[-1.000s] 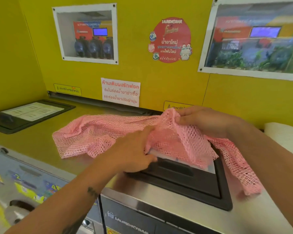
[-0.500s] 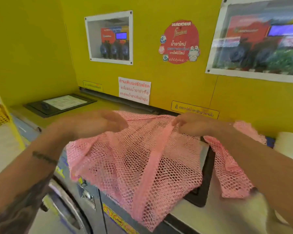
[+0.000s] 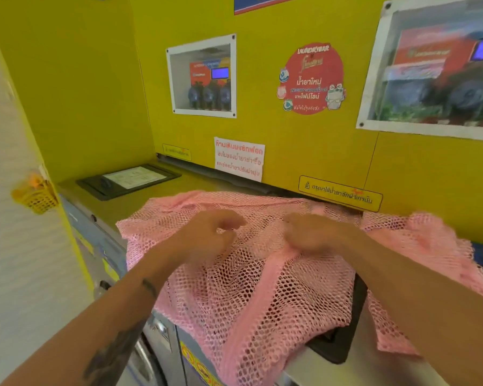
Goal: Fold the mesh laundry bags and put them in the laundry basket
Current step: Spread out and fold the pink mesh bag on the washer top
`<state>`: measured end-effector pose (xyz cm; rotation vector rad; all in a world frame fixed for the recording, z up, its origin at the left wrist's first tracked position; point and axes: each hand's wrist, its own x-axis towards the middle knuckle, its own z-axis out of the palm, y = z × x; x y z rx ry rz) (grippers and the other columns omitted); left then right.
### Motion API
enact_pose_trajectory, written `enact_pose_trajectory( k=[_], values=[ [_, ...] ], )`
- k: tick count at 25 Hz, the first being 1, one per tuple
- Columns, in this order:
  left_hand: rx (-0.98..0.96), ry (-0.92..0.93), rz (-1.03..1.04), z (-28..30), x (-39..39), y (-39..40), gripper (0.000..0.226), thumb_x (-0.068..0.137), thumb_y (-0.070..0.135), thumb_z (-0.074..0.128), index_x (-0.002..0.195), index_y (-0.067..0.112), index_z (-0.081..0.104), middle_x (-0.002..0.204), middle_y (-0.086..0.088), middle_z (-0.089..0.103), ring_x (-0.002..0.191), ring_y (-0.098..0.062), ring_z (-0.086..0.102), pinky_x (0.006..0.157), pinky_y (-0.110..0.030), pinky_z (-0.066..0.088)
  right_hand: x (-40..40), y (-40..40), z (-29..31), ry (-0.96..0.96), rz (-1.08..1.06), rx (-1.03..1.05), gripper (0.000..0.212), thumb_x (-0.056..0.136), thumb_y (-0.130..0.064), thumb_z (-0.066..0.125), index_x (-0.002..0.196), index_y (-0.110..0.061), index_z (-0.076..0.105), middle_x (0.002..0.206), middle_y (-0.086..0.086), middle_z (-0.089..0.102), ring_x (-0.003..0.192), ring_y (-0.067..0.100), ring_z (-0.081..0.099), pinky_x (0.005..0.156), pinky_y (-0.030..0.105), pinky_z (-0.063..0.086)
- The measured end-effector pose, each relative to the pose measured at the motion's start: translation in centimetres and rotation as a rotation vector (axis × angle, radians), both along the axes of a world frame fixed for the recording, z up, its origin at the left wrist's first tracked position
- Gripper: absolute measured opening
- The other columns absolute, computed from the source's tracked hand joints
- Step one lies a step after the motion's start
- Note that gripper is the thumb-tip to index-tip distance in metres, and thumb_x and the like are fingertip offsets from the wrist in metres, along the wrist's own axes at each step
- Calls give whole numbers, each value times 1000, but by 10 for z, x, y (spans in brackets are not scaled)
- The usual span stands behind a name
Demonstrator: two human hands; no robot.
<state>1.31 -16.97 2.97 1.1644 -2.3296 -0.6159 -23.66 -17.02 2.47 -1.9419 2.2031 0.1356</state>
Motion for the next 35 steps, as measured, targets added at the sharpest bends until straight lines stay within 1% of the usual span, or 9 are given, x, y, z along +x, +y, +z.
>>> enact_pose_trajectory(
  k=[6,10,14,20,22,24,26,30,35],
  values=[
    [-83,-185,313,3,41,-97,38,87,6,55,119,24,64,131,-2,60,107,-20,58,91,-32,49,14,-26,26,231,-60,66,58,91,-44,51,141,-15,48,149,9,47,130,29,49,107,42,43],
    [-89,-349,294,-10,68,-164,55,85,11,63,135,31,51,140,0,54,118,-23,55,86,-30,47,74,-71,27,-3,10,-80,62,89,-27,55,148,-26,37,155,8,38,134,29,45,107,43,43],
    [-146,-437,124,-16,81,-217,20,89,25,55,106,31,64,121,0,66,97,-19,57,76,-30,44,114,-113,19,-51,-8,-114,56,90,-24,55,144,-30,41,146,8,46,123,30,52,96,41,48],
    [52,149,303,13,85,-297,13,79,12,53,74,10,65,75,-13,70,72,-31,68,64,-39,54,142,-178,12,27,-147,-177,38,86,-20,53,124,-22,54,129,6,59,106,29,59,88,41,53],
    [218,332,299,15,83,-316,18,79,10,57,92,1,67,90,-21,73,85,-37,72,75,-49,59,145,-197,11,-114,-233,-342,38,88,-14,52,125,-17,52,130,12,57,104,29,57,88,42,55],
    [333,403,231,9,84,-320,46,88,22,57,131,12,44,99,-21,69,82,-35,68,68,-47,58,146,-206,16,-300,-269,-420,69,91,-10,53,153,-15,24,141,17,48,104,29,54,82,36,50],
    [324,256,139,-1,87,-315,63,92,28,58,146,29,25,100,-14,64,67,-21,59,53,-33,46,143,-210,17,-316,-261,-377,81,92,-13,54,158,-18,7,148,17,41,113,31,52,85,34,46],
    [164,-277,-42,-10,103,-296,55,92,40,54,145,29,40,151,-6,41,125,-27,52,97,-39,46,133,-215,2,-65,-117,-30,52,96,-39,47,143,-18,47,151,8,45,132,28,46,108,39,40],
    [111,-600,-222,-10,149,-246,83,79,78,47,150,50,15,166,5,0,152,-22,-1,120,-58,9,136,-200,-15,-29,17,-111,69,93,-66,30,152,-31,30,163,3,25,148,28,24,118,54,23]
  ],
)
